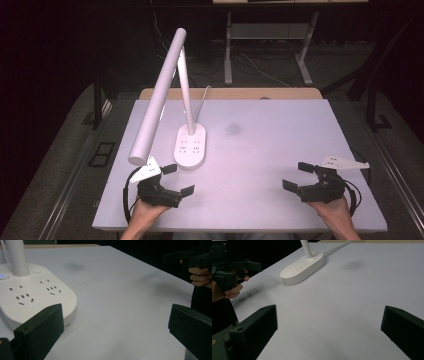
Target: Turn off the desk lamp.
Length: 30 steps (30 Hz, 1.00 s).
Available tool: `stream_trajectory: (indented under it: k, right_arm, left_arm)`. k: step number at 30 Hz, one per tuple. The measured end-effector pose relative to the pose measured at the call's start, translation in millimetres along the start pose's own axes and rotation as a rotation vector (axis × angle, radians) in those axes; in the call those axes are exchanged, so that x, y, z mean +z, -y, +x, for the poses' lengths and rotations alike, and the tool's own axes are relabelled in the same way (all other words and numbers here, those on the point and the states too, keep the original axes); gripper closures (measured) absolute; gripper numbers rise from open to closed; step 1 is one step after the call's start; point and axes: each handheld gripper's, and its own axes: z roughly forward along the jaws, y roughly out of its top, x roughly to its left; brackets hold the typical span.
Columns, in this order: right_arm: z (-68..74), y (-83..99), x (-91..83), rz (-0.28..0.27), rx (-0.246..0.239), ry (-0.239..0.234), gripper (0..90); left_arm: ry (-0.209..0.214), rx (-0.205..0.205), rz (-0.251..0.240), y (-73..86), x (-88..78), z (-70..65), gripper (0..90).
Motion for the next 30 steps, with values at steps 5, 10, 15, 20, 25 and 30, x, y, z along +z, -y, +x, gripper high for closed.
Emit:
stream_trajectory:
  k: [5, 10, 15, 20, 25, 30]
  right_arm:
    - [0.7, 0.8, -1.5, 0.003, 0.004, 0.001, 0.7]
    - [0.0, 1.0, -1.9, 0.011, 0.009, -0.002, 0.7]
    - [-0.7, 1.3, -1.5, 0.020, 0.006, -0.002, 0.7]
    - [0.3, 2.3, -0.6, 0.030, 0.005, -0.001, 0.7]
    - [0.5, 2.4, 0.2, 0.036, 0.018, -0.011, 0.7]
    - [0.8, 1.9, 0.9, 0.042, 0.028, -0.014, 0.7]
  left_arm:
    - [0.005, -0.006, 0.003, 0.3, 1.0, 0.3, 0.0]
    - [0.005, -0.003, 0.005, 0.2, 1.1, 0.5, 0.0]
    - [0.004, 0.000, 0.006, 0.1, 1.0, 1.0, 0.0]
    - [0.007, 0.006, 0.003, -0.2, 1.3, 0.0, 0.0]
    - [0.010, 0.009, 0.006, 0.1, 2.0, -0.7, 0.0]
    - [0.010, 0.009, 0.004, 0.2, 1.6, -1.5, 0.0]
